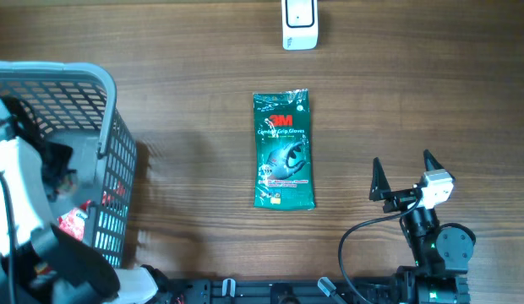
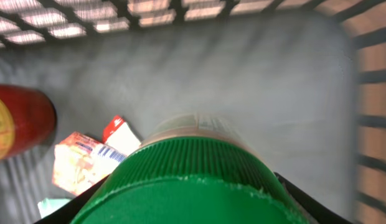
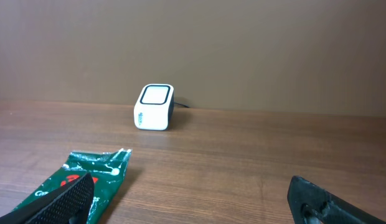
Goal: Scan the item barcode
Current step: 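Return the left gripper to the basket and grasp the green-lidded jar, then carry the jar out and set it right of the glove packet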
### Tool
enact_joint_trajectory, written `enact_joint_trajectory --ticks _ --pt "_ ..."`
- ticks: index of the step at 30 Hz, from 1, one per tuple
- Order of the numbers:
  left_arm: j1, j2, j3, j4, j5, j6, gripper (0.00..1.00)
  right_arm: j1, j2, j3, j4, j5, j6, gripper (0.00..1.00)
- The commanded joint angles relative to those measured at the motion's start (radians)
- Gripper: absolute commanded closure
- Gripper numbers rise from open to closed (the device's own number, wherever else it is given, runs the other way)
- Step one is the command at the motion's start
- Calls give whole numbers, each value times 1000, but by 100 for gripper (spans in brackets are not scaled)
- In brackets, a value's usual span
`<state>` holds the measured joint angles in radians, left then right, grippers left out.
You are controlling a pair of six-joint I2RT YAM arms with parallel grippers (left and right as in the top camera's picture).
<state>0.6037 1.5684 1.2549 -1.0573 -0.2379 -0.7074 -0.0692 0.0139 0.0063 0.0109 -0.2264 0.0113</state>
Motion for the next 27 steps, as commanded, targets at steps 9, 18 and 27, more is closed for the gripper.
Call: enact_joint_trajectory --ticks 9,18,27 --pt "1 -371 227 -19 391 19 40 -7 -5 -1 4 16 15 0" --pt "-109 -582 227 37 520 19 42 -7 -5 -1 4 16 15 0" --pt "-314 -650 227 157 567 15 42 -7 -5 -1 4 16 15 0"
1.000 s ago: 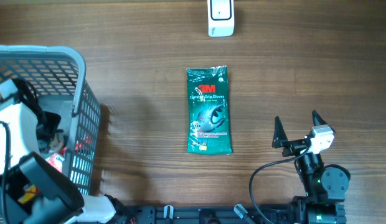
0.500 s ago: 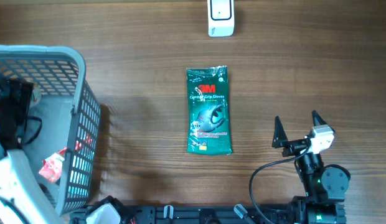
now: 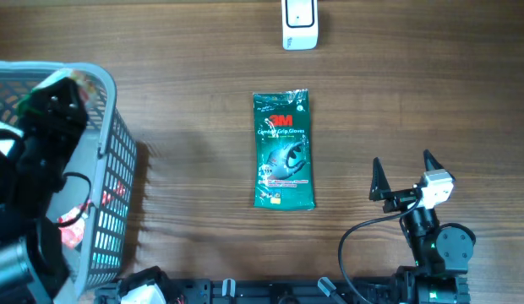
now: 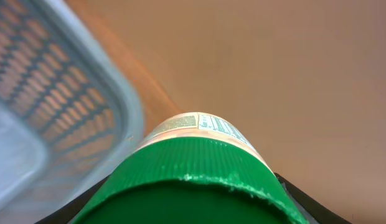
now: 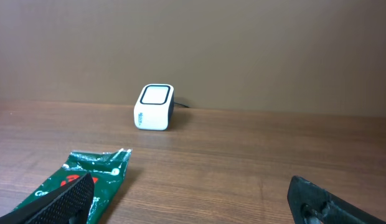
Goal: Scan the item barcode
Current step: 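Carry the jar out and set it right of the glove packet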
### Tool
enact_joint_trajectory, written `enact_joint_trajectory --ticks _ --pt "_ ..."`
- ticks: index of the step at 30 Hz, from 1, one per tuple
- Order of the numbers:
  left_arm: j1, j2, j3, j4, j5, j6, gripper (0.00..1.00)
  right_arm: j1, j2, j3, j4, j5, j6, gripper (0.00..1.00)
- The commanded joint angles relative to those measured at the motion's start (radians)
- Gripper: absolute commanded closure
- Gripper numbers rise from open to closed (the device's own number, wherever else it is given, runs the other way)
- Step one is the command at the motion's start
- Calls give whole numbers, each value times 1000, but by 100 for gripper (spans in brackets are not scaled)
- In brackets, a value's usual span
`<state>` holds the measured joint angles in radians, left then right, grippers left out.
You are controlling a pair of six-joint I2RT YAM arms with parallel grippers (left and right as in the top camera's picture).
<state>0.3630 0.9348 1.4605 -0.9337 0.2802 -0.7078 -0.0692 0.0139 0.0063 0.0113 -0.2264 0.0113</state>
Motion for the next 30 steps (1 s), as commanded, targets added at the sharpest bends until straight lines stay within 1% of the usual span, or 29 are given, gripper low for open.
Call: enact_joint_trajectory --ticks 1,8,12,15,18,21,25,27,29,30 --pt "-103 -16 21 40 58 14 43 -7 -5 -1 3 16 15 0" --pt "-309 37 21 25 56 23 42 -7 -5 -1 3 16 15 0" --pt "-359 97 21 16 42 20 43 -7 -5 -1 3 16 15 0" --pt "-429 177 17 -32 37 21 43 -7 -5 -1 3 16 15 0" --pt "-528 308 16 -90 -27 21 43 -7 -5 -1 3 16 15 0" --pt "-623 458 16 -98 -53 21 43 -7 -5 -1 3 16 15 0" --pt "-738 655 16 -54 -62 20 43 -7 -5 -1 3 16 15 0" --pt "-807 754 16 9 -62 30 44 -7 -5 -1 3 16 15 0" --pt "-864 820 16 89 -63 78 46 -7 -5 -1 3 16 15 0" --pt "-896 852 16 133 -77 80 46 -7 -5 -1 3 16 15 0"
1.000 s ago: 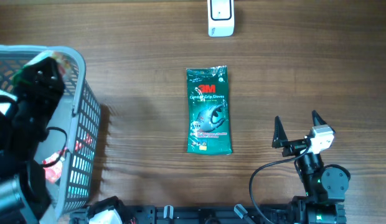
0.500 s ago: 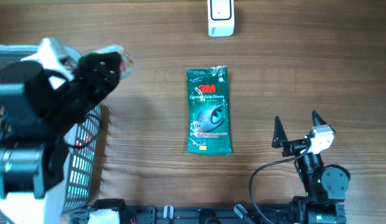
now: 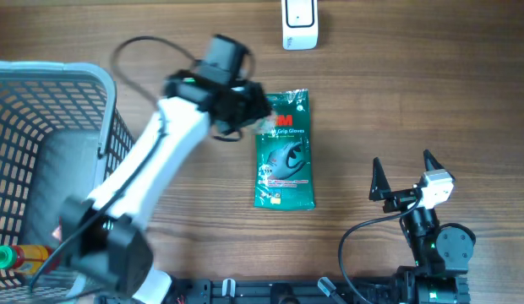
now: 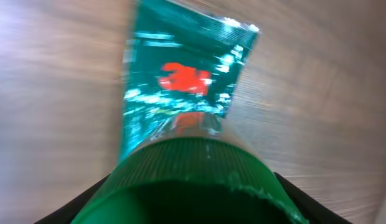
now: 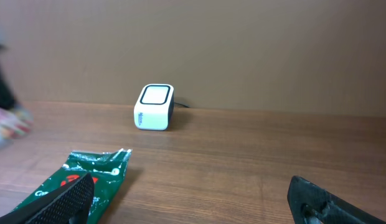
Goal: Scan the item barcode
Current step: 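Carry the jar out and set it right of the glove packet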
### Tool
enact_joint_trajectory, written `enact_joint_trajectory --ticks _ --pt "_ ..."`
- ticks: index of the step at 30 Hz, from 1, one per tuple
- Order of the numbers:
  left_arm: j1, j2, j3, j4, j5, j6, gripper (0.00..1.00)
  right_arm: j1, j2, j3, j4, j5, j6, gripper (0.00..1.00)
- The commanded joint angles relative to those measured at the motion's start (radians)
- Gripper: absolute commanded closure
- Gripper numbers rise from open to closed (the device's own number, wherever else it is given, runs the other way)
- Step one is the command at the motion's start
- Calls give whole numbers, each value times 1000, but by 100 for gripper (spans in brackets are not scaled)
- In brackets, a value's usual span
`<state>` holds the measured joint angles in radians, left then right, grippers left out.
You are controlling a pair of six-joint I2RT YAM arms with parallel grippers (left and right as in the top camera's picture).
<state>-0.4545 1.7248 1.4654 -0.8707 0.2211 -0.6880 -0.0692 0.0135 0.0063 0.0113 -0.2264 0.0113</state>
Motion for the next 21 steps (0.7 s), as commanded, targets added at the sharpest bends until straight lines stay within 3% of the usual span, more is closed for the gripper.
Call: enact_joint_trajectory --ticks 1,10,21 --pt "-109 87 11 113 -34 67 46 -7 -4 -1 3 16 15 0" --pt "-286 207 11 387 -182 270 42 -7 -4 -1 3 16 15 0" --pt "-315 322 11 468 -185 352 41 -7 -4 -1 3 16 15 0"
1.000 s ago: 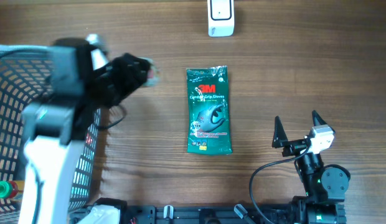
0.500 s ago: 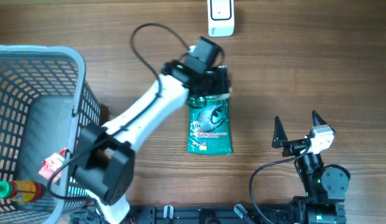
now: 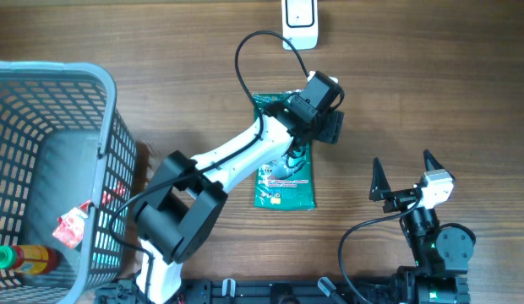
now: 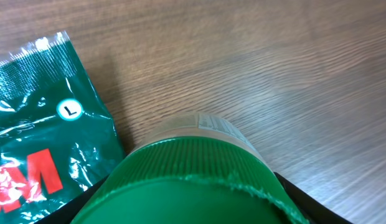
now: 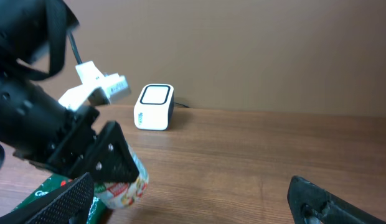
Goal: Scan the item barcode
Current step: 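Carry the jar out and set it right of the glove packet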
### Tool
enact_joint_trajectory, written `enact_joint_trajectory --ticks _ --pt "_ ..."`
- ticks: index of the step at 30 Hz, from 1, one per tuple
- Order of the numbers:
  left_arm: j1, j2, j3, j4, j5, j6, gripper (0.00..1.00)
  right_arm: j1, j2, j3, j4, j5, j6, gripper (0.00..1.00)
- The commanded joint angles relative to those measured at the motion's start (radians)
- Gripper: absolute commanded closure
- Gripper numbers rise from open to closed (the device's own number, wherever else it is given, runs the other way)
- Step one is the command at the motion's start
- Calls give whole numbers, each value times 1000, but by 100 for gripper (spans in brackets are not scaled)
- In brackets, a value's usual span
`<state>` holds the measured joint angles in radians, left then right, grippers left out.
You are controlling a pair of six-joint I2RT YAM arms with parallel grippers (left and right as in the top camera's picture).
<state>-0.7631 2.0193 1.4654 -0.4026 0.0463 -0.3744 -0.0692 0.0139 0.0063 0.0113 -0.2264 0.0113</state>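
My left gripper [image 3: 318,111] is shut on a jar with a ribbed green lid [image 4: 192,177] and a white printed label [image 5: 126,184]. It holds the jar over the upper right corner of a green 3M glove pack [image 3: 283,165], close to the table. The white barcode scanner [image 3: 299,22] stands at the table's far edge, a little beyond the jar, and shows in the right wrist view as scanner [image 5: 154,107]. My right gripper [image 3: 403,167] stands open near the front right, with nothing between its fingers.
A grey mesh basket [image 3: 110,160] takes up the left side; a red packet [image 3: 73,226] and a red bottle [image 3: 15,258] lie in it. The left arm [image 3: 220,165] stretches diagonally across the glove pack. Bare wooden table [image 3: 431,76] lies to the right.
My left gripper, still holding the jar, has moved right, from the glove pack's upper left to its upper right corner. The right arm has not moved.
My left gripper was down in the basket, shut on the green-lidded jar. Then it held the jar at the basket's rim, then over the glove pack's top, and now at the pack's right corner in front of the scanner. The right gripper stayed open throughout.
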Motion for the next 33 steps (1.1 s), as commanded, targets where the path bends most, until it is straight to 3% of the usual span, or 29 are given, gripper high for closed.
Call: enact_joint_trajectory --ticks 1,12,16,18,22,27,33 --pt "-13 32 11 -3 -10 50 41 -7 -5 -1 3 16 15 0" --pt "-90 33 11 -86 -14 132 32 5 -5 -1 3 16 15 0" --pt "-90 32 13 -80 -23 136 17 11 -5 -1 3 16 15 0" --pt "-90 32 29 -81 -22 136 1 11 -5 -1 3 16 15 0" --pt "-90 12 95 -116 -35 136 0 11 -5 -1 3 16 15 0" --pt "-86 -59 182 -292 -257 136 0 11 -5 -1 3 16 15 0" --pt "-48 -230 192 -381 -291 87 0 11 -5 -1 3 16 15 0"
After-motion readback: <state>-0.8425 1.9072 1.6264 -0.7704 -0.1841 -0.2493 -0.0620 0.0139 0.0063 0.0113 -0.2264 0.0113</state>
